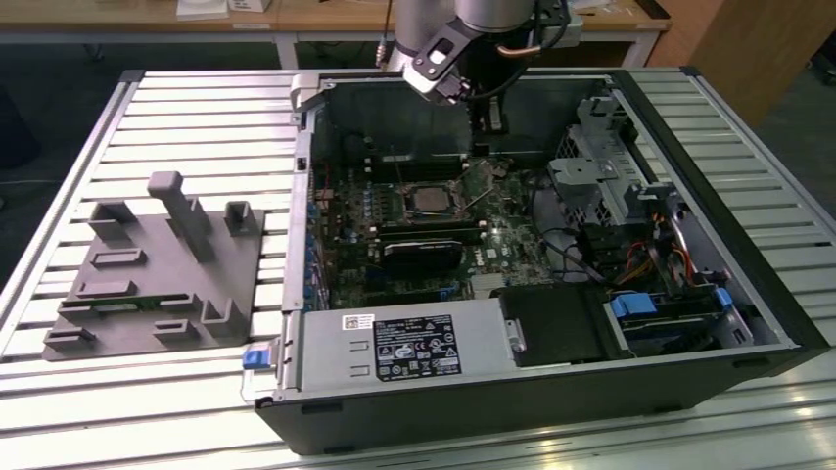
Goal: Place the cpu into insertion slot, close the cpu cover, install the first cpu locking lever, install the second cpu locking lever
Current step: 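Close the cpu cover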
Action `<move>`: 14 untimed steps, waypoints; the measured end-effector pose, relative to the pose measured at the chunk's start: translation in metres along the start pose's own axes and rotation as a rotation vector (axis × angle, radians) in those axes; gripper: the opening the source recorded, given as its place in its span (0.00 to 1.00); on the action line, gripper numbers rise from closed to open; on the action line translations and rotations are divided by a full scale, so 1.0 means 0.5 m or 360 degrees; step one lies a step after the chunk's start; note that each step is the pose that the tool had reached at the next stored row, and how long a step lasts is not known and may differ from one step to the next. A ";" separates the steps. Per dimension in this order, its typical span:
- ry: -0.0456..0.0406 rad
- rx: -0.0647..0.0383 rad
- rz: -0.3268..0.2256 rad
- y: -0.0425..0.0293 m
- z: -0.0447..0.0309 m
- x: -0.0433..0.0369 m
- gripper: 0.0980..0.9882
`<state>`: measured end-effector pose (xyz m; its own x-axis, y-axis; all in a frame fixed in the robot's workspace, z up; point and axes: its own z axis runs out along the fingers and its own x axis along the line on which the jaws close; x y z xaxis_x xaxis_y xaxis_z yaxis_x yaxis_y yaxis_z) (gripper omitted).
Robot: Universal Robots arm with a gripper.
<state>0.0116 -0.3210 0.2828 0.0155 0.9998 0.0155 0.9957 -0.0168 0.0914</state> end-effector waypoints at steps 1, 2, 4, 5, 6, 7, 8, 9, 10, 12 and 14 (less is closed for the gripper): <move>0.0000 0.0000 0.0000 0.004 0.000 0.000 0.01; 0.0000 0.0000 0.0000 0.009 0.001 0.001 0.01; 0.0000 0.0000 0.0000 0.018 0.002 0.001 0.01; 0.0000 0.0000 0.0000 0.023 0.002 0.001 0.01; 0.0000 0.0000 0.0000 0.028 0.003 0.001 0.01; 0.0000 0.0000 0.0000 0.033 0.003 0.001 0.01; 0.0000 0.0000 0.0000 0.038 0.004 0.002 0.01; 0.0000 0.0000 0.0000 0.043 0.004 0.002 0.01; 0.0000 0.0000 0.0000 0.048 0.005 0.002 0.01; 0.0000 0.0000 0.0000 0.058 0.006 0.002 0.01; 0.0000 0.0000 0.0000 0.066 0.009 0.002 0.01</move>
<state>0.0447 -0.3205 0.2812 0.0155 0.9998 0.0155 0.9957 -0.0168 0.0914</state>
